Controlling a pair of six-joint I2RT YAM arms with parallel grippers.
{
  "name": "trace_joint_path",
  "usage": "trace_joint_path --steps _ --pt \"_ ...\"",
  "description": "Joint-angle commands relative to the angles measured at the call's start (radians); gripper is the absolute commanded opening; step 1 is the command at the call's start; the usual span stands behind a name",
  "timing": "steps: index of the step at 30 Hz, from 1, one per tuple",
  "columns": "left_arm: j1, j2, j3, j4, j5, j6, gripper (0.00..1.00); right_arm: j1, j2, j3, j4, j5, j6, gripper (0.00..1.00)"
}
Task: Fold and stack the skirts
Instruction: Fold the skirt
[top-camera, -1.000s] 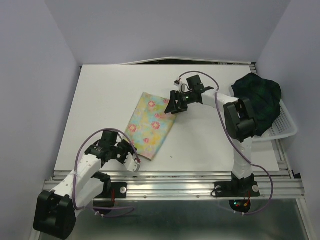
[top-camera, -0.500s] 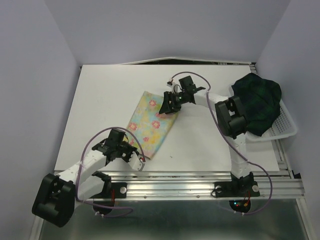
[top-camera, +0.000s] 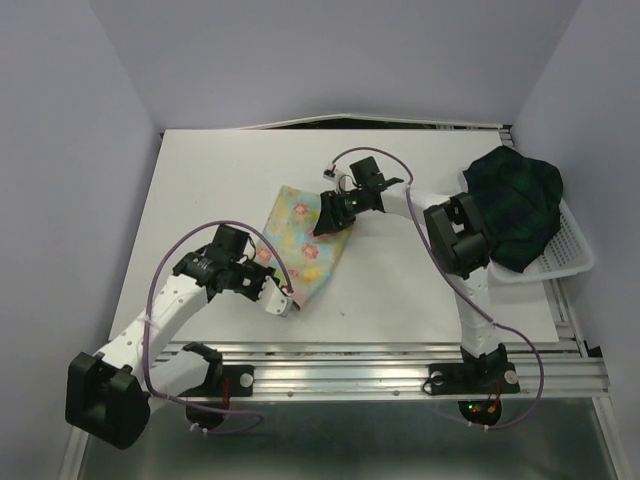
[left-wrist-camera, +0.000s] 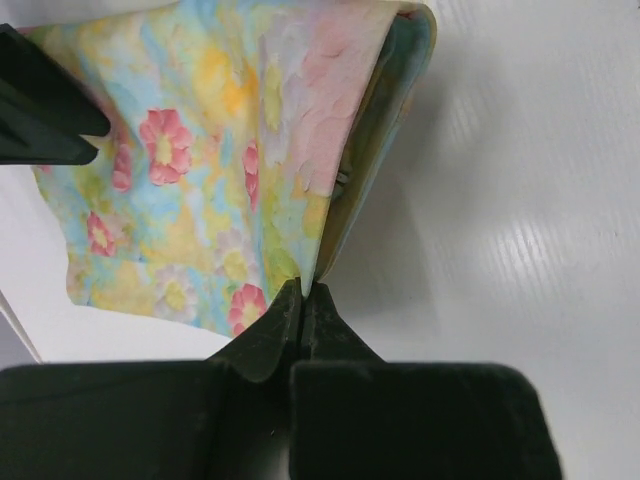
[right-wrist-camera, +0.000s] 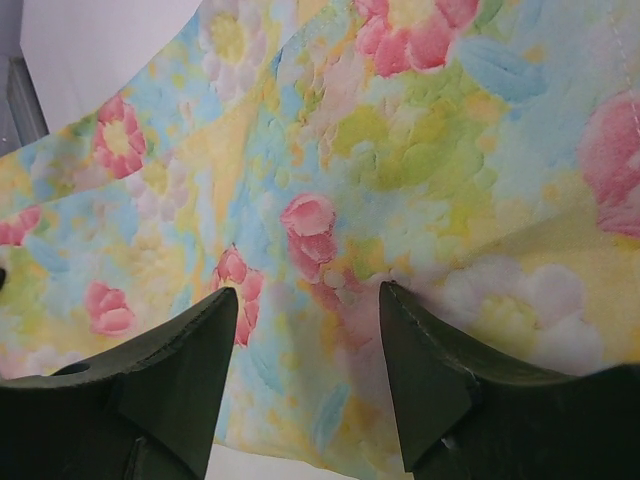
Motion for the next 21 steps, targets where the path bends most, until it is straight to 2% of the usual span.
trace_joint_path --steps 1,4,9,12,17,21 --pt "-0.004 0.051 0.128 -0.17 0.059 -0.052 0.0 0.057 -0.007 -0.061 -0.083 0.123 -0.109 0.65" --pt "-0.004 0.111 0.224 -0.207 0.078 -0.064 0.0 0.08 -0.032 -0.086 -0.092 0.132 -0.124 0.65" --pt "-0.004 0.263 0.395 -0.167 0.081 -0.175 0.0 0.115 -0.062 -0.129 -0.097 0.14 -0.183 0.65" --pt "-0.004 0.34 0.473 -0.143 0.072 -0.184 0.0 0.125 -0.075 -0.138 -0.097 0.139 -0.189 0.65" --pt "-0.006 0.427 0.527 -0.042 0.056 -0.207 0.0 0.143 -0.084 -0.156 -0.096 0.12 -0.19 0.64" --pt "-0.006 0.487 0.506 0.083 0.041 -0.252 0.0 0.143 -0.096 -0.164 -0.093 0.103 -0.174 0.64"
